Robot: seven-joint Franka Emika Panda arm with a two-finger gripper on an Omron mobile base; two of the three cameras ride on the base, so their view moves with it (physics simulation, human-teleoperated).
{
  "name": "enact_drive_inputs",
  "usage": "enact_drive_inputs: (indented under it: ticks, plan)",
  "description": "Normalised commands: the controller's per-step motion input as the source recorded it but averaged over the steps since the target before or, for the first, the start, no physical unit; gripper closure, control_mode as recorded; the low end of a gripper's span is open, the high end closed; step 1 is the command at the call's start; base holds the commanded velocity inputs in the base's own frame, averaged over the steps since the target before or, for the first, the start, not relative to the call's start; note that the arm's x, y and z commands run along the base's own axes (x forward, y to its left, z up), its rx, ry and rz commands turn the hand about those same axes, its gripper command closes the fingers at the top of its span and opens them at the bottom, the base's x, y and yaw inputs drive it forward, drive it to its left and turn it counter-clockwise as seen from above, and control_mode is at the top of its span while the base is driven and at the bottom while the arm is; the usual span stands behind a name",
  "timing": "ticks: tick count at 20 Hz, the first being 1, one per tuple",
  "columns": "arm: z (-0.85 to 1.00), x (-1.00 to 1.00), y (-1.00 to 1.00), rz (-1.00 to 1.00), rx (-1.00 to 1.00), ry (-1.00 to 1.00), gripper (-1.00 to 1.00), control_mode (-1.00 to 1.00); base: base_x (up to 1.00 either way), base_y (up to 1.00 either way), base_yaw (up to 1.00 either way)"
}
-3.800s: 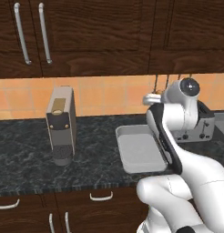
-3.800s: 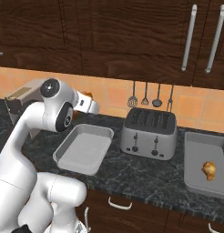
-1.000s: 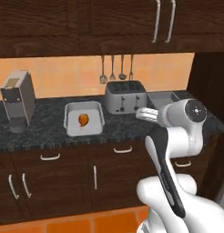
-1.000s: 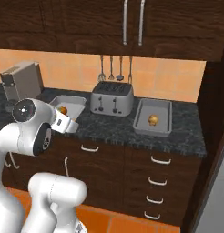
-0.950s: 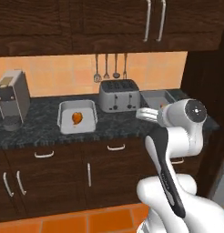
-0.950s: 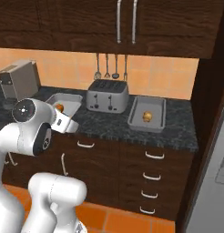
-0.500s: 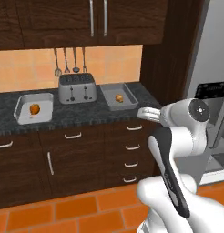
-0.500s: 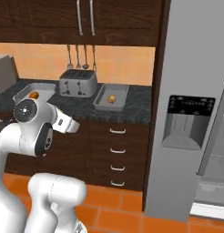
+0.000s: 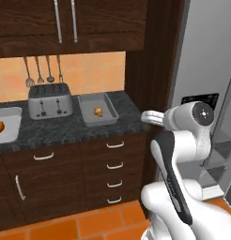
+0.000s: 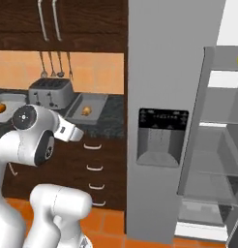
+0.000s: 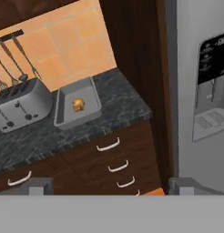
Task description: Place one lemon wedge and one chicken drumstick in each tupperware on the nearby counter, to pack two identical lunches.
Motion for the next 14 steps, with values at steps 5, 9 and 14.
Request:
enact_drive_inputs:
  ticks: [5,9,14]
  plan:
    - [0.00,0.00,0.00,0.00,0.00,0.00,-1.00,1.00,-0.37,-0.71,-0.08]
    - [0.00,0.00,0.00,0.00,0.00,0.00,-1.00,1.00,-0.79,-1.00,-0.17]
    - [0.00,0.00,0.00,0.00,0.00,0.00,-1.00,1.00,0.26,-1.00,-0.07]
